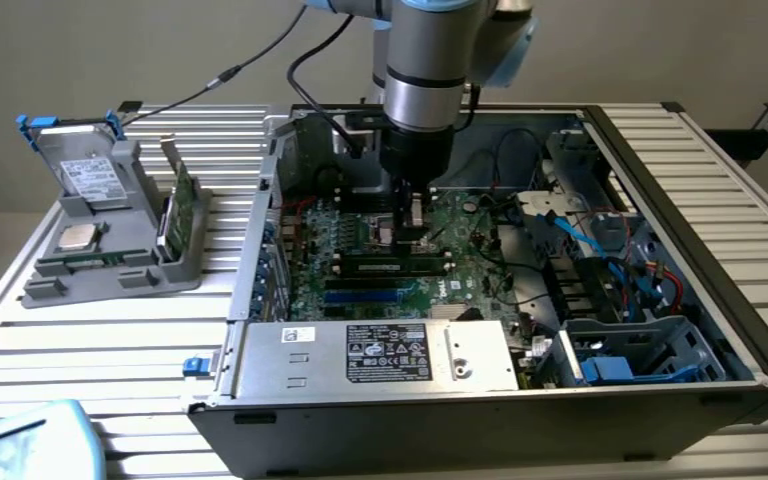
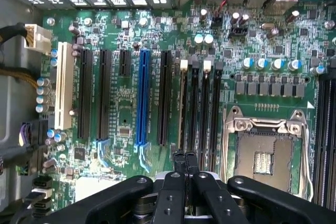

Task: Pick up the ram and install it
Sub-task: 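Press down the ram until it locks into place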

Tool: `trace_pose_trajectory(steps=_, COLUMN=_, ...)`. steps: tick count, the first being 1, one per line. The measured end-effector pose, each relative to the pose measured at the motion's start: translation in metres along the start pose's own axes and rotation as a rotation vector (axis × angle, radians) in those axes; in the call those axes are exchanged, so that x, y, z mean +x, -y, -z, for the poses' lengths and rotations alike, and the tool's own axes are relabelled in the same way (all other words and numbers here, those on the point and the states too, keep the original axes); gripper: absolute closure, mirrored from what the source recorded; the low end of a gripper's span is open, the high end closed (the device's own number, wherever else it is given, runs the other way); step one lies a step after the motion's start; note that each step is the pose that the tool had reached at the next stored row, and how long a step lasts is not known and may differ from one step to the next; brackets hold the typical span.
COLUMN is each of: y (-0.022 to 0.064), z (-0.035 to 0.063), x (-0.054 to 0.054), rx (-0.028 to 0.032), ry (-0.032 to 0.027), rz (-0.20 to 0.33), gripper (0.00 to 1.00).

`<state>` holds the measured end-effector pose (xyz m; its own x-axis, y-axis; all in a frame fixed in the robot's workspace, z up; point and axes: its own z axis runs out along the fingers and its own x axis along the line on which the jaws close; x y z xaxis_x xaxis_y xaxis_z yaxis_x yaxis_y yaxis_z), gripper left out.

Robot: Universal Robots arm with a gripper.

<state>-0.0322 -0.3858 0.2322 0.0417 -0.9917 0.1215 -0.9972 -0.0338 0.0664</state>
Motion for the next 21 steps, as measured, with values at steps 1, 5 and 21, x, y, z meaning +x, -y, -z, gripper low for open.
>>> trace_pose_trajectory(steps=1, y=-0.0027, z=-0.0001, x=0.000, rx=0.0007, ry=-0.0009, rz=0.000, gripper=0.89)
trace_pose_trajectory(steps=5, y=-0.0135, z=-0.0007, x=-0.001, rx=0.0075, ry=-0.0024, rz=-0.001, gripper=0.89)
trace_pose_trajectory(steps=21, y=-0.0207, z=-0.0039, x=-0.001, rx=0.0165, ry=-0.0025, rz=-0.002, gripper=0.89)
